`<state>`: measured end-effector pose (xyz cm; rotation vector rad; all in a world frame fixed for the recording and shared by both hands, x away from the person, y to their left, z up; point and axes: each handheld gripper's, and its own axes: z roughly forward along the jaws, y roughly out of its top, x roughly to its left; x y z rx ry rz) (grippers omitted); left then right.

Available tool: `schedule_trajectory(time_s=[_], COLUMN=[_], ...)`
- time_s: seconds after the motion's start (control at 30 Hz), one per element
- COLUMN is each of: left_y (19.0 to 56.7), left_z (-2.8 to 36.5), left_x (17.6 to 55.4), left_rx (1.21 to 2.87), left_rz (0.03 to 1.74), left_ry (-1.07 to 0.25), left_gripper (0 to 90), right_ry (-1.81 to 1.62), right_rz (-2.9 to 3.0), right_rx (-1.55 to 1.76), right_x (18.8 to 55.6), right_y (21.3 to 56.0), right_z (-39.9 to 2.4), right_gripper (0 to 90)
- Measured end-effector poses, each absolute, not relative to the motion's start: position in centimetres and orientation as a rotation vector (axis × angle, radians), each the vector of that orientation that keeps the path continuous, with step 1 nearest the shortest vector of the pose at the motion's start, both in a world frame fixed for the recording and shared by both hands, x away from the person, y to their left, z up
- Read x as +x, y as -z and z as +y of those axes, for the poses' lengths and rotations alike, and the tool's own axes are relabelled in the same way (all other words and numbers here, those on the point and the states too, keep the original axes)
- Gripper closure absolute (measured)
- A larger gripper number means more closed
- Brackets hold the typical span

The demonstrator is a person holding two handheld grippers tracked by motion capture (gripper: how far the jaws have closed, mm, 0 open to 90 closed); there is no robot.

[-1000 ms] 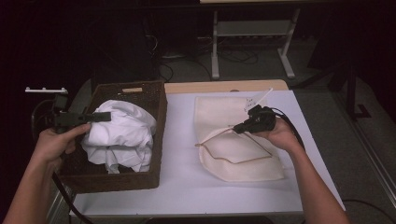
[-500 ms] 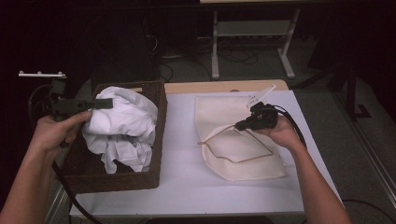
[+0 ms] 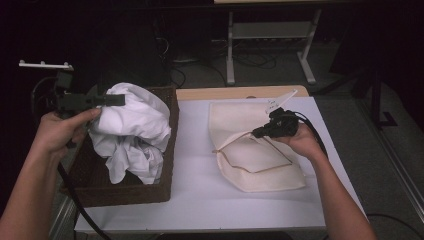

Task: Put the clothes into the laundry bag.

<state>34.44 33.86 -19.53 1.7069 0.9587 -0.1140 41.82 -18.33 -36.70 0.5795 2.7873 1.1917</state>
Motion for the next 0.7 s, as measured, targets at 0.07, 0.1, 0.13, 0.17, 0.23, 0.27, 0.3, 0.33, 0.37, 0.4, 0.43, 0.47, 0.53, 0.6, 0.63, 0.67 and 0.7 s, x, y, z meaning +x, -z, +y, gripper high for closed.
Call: schedule_trajectory(time_s=[0.07,0.1,0.13,0.17,0.23,0.27,0.3,0.33,0.37,0.4,0.43,0.47,0.53,0.6,0.63,0.67,0.7], left_y=[18.5,18.5,17.9,17.1,16.2,16.2,15.4,15.0,15.0,14.7,14.4,13.8,13.6,13.2,13.0,13.0,12.9], left_z=[33.0,33.0,32.4,31.5,30.3,30.3,29.1,28.5,28.5,27.9,27.3,25.9,25.2,23.5,22.2,22.2,20.6], left_x=[34.4,34.4,34.3,34.2,34.2,34.2,34.2,34.2,34.2,34.3,34.3,34.4,34.4,34.5,34.6,34.6,34.8], left_rx=[1.714,1.714,1.718,1.734,1.754,1.754,1.763,1.760,1.760,1.759,1.759,1.772,1.778,1.790,1.801,1.801,1.814], left_rz=[0.929,0.929,0.911,0.888,0.868,0.868,0.838,0.822,0.822,0.804,0.789,0.757,0.743,0.711,0.688,0.688,0.656], left_ry=[0.109,0.109,0.109,0.107,0.101,0.101,0.106,0.111,0.111,0.119,0.126,0.139,0.146,0.166,0.177,0.177,0.200], left_gripper=[76.8,76.8,76.8,76.8,76.8,76.9,76.9,76.9,76.9,76.9,76.9,76.9,76.9,76.9,76.9,76.9,76.9], right_ry=[-1.186,-1.186,-1.185,-1.178,-1.175,-1.175,-1.177,-1.175,-1.177,-1.180,-1.180,-1.184,-1.179,-1.177,-1.172,-1.172,-1.177], right_rz=[2.792,2.792,2.793,2.794,2.792,2.792,2.791,2.792,2.788,2.784,2.784,2.779,2.775,2.770,2.766,2.766,2.758], right_rx=[0.587,0.587,0.585,0.579,0.577,0.577,0.580,0.585,0.587,0.593,0.593,0.604,0.608,0.608,0.631,0.631,0.641], right_x=[41.9,41.9,41.9,41.9,41.9,41.9,41.9,41.9,41.9,41.9,41.9,41.8,41.7,41.8,41.8,41.8,41.9], right_y=[36.9,36.9,37.0,37.0,37.0,37.0,37.0,37.0,37.0,37.0,37.0,37.1,37.1,37.2,37.2,37.2,37.2], right_z=[-18.3,-18.3,-18.3,-18.1,-18.0,-18.0,-18.1,-18.2,-18.3,-18.5,-18.5,-18.7,-19.0,-19.1,-19.6,-19.6,-20.0], right_gripper=[88.2,88.2,88.2,88.2,88.2,88.2,88.2,88.2,88.2,88.2,88.2,88.2,88.2,88.2,88.2,88.2,88.2])
